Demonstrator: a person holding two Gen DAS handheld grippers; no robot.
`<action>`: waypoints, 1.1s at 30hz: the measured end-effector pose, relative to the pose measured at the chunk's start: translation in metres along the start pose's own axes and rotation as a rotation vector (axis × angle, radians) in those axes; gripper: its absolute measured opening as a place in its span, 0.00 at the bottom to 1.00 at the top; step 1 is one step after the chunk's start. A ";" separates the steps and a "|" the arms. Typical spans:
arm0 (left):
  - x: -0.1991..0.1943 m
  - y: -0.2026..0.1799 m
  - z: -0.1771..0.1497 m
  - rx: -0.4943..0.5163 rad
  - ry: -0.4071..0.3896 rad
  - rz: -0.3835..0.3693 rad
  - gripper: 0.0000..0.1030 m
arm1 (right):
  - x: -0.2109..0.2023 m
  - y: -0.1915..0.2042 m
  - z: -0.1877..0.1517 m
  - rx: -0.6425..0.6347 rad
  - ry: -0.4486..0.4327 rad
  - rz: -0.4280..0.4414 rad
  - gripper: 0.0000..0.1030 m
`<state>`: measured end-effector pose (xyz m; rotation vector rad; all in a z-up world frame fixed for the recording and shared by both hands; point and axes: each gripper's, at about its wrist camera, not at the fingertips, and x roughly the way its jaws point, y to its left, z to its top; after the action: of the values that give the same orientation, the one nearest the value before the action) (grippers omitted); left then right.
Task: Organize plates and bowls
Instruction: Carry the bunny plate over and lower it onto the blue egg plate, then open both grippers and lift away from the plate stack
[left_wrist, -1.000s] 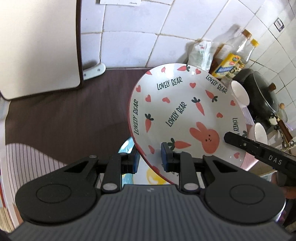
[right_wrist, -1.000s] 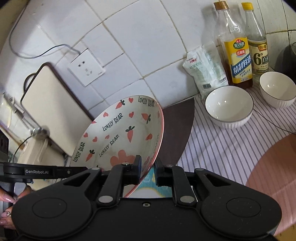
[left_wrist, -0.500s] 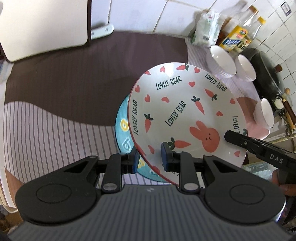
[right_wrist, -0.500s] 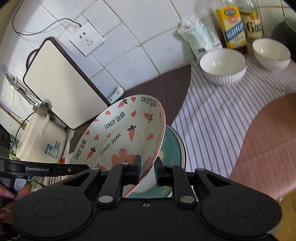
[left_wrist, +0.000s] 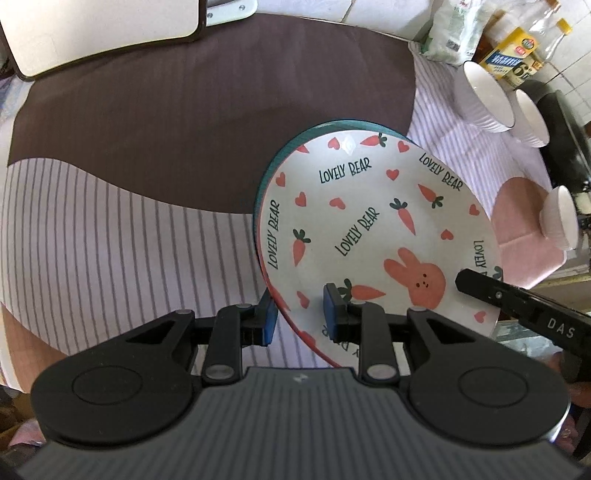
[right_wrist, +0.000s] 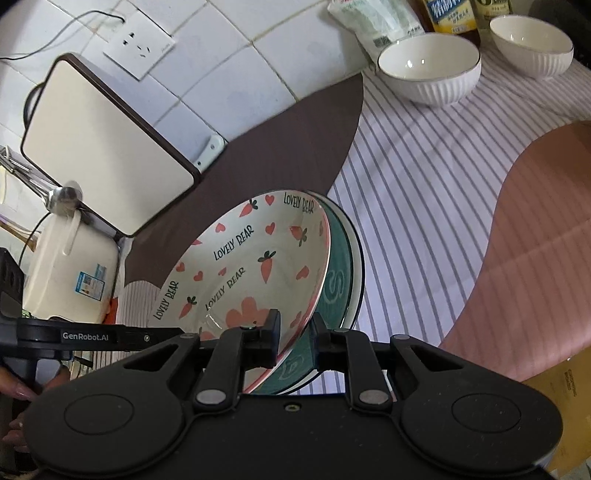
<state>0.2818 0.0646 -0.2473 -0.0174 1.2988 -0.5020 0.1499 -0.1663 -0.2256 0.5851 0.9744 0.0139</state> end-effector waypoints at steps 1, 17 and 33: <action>-0.001 -0.001 0.002 0.007 0.000 0.009 0.23 | 0.003 0.000 0.000 0.007 0.009 0.000 0.20; 0.011 -0.016 0.009 0.085 0.053 0.135 0.24 | 0.024 0.021 0.011 -0.032 0.136 -0.129 0.21; 0.014 -0.019 0.007 0.094 0.047 0.158 0.23 | 0.024 0.039 0.007 -0.123 0.171 -0.217 0.28</action>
<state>0.2837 0.0407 -0.2526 0.1750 1.3095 -0.4296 0.1787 -0.1303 -0.2226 0.3671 1.1909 -0.0699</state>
